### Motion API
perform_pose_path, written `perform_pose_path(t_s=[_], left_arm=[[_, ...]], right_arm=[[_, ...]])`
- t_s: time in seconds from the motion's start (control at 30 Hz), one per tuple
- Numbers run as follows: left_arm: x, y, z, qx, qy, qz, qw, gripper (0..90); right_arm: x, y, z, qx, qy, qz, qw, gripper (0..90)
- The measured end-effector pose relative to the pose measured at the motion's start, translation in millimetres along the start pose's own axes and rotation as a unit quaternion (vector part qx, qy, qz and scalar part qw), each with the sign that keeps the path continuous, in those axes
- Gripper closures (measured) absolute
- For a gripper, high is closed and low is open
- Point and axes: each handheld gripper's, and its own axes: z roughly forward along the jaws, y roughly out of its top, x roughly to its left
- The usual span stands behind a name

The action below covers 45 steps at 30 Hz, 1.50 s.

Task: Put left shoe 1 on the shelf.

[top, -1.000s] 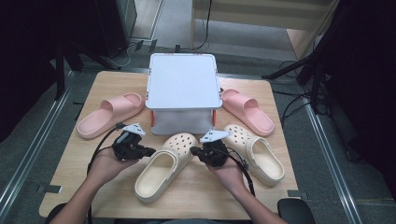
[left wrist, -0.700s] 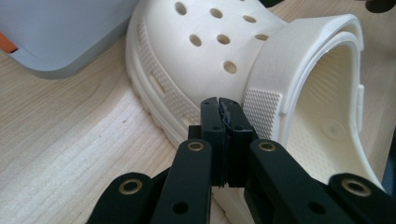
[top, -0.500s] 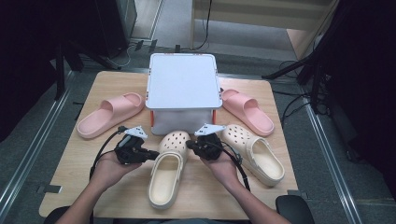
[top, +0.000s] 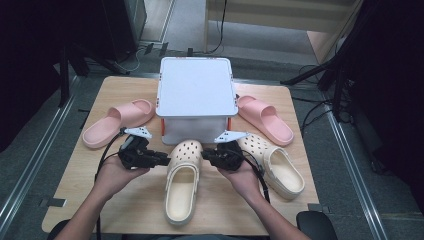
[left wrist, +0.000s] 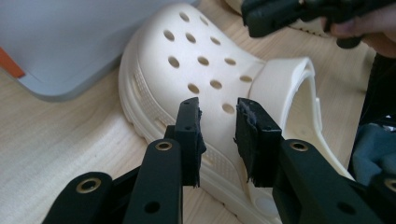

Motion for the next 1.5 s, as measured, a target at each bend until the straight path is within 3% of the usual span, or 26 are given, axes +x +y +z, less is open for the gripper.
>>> perform_pose_path(t_s=[0.3, 0.57, 0.73, 0.9, 1.0, 1.13, 1.23, 1.5], left_arm=[[5.0, 21.4, -13.8, -0.014, 0.007, 0.008, 0.9998, 77.3], [8.2, 54.6, -36.4, -0.033, 0.02, 0.017, 0.9991, 81.8], [8.7, 68.9, -44.8, -0.037, 0.023, 0.021, 0.9988, 84.4], [10.0, 89.8, -56.1, -0.04, 0.03, 0.031, 0.9983, 85.7], [14.0, 99.0, -58.7, -0.046, 0.024, 0.029, 0.9983, 85.8], [20.8, 106.5, -56.2, -0.046, 0.028, 0.021, 0.9983, 86.0], [28.7, 112.1, -49.9, -0.031, 0.036, 0.02, 0.9987, 86.1], [36.0, 109.7, -44.4, -0.029, 0.042, 0.028, 0.9983, 86.1]], right_arm=[[10.5, -3.4, -16.8, 0.0, 0.006, 0.002, 1.0, 70.2], [26.7, -8.7, -33.6, -0.002, 0.013, 0.02, 0.9997, 64.5], [36.6, -11.6, -36.3, 0.0, 0.013, 0.017, 0.9998, 60.0], [47.3, -16.6, -34.0, 0.005, 0.017, 0.002, 0.9998, 55.0], [53.0, -21.6, -31.4, 0.009, 0.012, -0.004, 0.9999, 52.9], [57.7, -25.2, -26.7, 0.015, 0.009, 0.005, 0.9998, 50.2], [64.2, -27.7, -19.2, 0.015, 0.006, 0.014, 0.9998, 43.9], [67.9, -35.3, -0.1, 0.026, -0.021, 0.045, 0.9984, 39.4]])
